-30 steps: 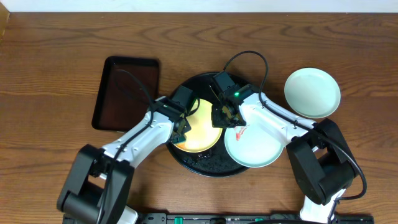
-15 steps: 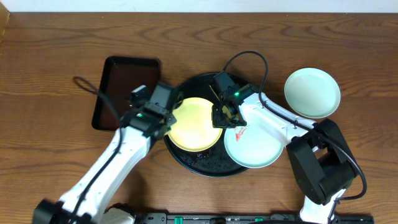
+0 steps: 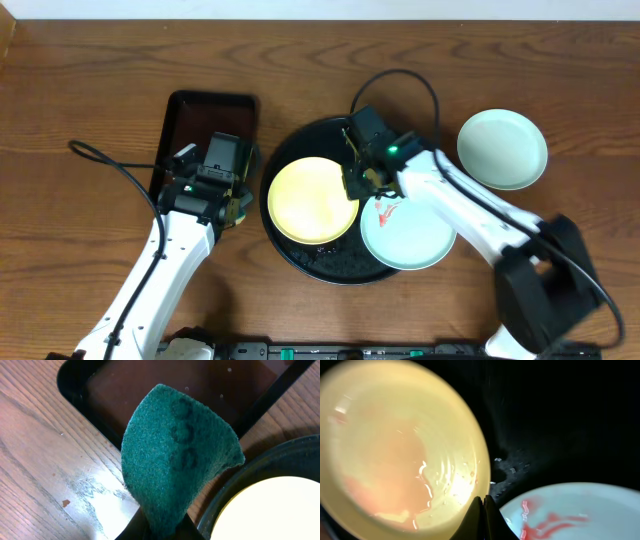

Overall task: Clean dirty plates on tray and stack at the side
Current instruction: 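Lift the sponge with the left gripper back over the small tray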

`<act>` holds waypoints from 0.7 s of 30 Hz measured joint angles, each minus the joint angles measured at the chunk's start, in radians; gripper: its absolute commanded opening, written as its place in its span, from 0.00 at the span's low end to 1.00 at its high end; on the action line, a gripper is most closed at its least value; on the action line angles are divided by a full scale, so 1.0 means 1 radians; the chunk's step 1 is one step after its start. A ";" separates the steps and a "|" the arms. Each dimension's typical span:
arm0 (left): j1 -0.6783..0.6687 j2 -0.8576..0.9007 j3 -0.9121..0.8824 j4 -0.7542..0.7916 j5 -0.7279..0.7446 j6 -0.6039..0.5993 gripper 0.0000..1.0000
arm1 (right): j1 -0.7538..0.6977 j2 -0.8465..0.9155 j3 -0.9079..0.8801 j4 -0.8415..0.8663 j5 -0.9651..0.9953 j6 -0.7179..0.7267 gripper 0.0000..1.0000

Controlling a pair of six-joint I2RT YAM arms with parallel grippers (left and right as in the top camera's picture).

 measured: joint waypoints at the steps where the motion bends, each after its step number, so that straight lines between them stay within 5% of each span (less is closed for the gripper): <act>1: 0.002 0.000 0.000 0.000 0.000 0.000 0.08 | 0.000 -0.021 0.003 -0.004 0.014 -0.007 0.01; 6: 0.006 0.000 0.000 0.006 0.000 0.000 0.08 | 0.000 -0.123 0.013 -0.015 0.076 -0.032 0.01; 11: 0.006 0.000 0.000 0.008 0.000 0.000 0.08 | 0.000 -0.128 0.014 0.002 0.071 -0.042 0.57; 12: 0.006 0.000 0.000 0.008 0.000 0.000 0.08 | 0.000 -0.118 0.014 0.008 0.069 -0.042 0.60; 21: 0.006 0.000 0.000 0.008 0.000 0.000 0.08 | 0.000 0.085 0.015 0.058 0.045 -0.019 0.49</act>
